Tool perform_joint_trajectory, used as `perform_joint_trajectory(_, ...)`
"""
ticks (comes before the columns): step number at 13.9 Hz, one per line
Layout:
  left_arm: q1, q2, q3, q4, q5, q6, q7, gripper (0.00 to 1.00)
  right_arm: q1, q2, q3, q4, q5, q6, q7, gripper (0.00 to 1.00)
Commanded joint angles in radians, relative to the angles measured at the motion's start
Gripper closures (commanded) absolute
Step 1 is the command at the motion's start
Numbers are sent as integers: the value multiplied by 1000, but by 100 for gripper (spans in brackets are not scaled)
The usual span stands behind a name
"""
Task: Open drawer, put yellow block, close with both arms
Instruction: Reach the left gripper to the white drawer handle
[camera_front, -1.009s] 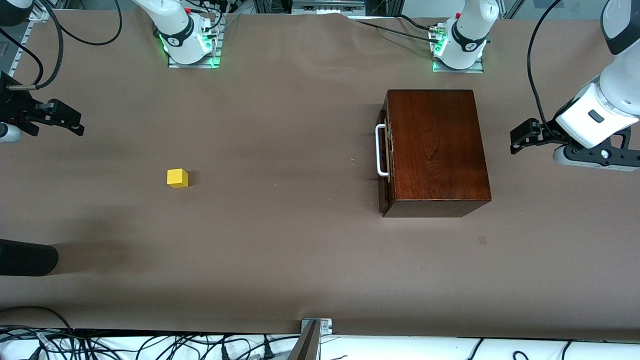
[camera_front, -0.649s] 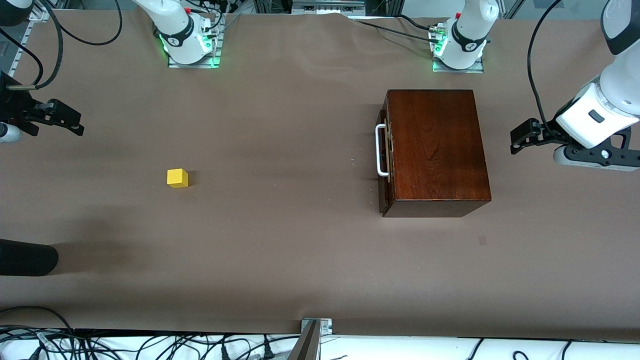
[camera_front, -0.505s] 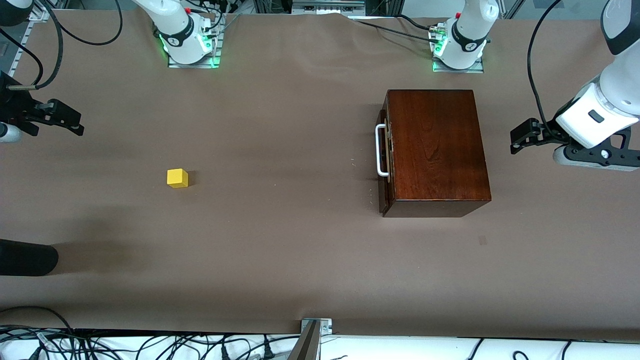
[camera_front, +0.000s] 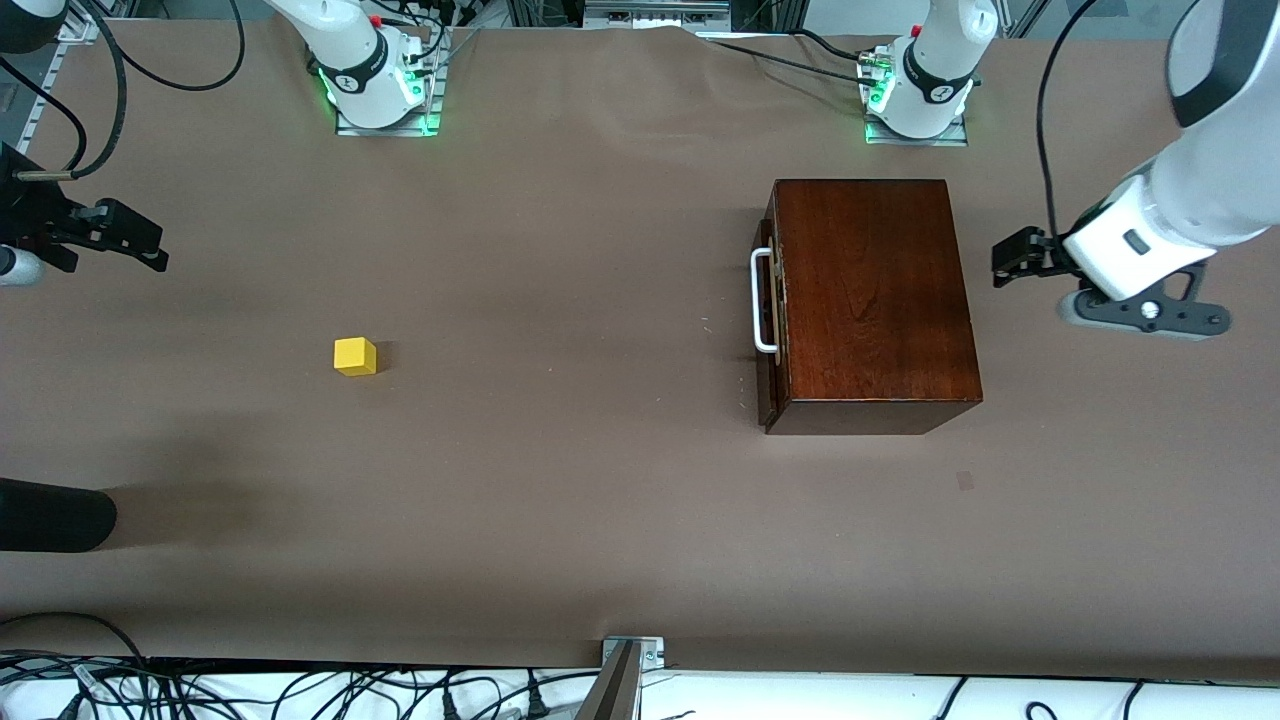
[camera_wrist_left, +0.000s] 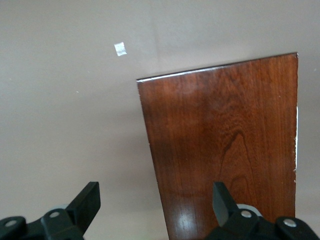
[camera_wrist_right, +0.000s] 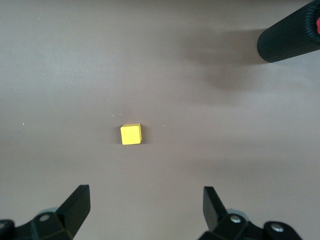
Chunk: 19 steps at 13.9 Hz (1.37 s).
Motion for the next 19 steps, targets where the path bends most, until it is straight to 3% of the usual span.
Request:
perform_joint_trajectory(1, -50, 24, 2, 39, -15, -29, -14, 0, -1, 10, 4, 22, -8, -18, -2, 0)
perform_joint_trajectory(3, -154, 52, 2, 42, -13, -13, -128, 0, 1, 24, 6, 23, -10, -10, -1, 0)
perform_joint_trajectory(7, -385, 174, 4, 41, 8, 145, -453, 0, -4, 36, 4, 25, 7, 2, -7, 0)
perform_joint_trajectory(10, -516, 266, 2, 31, 118, 221, -644, 0, 6, 36, 10, 25, 4, 17, -10, 0)
perform_joint_trajectory(13, -553, 294, 2, -42, 195, 242, -687, 0, 15, 35, 22, 23, 6, 2, -8, 0)
perform_joint_trajectory(19, -574, 291, 1, -186, 201, 398, -736, 0, 70, 36, 32, 23, -8, 11, -8, 0)
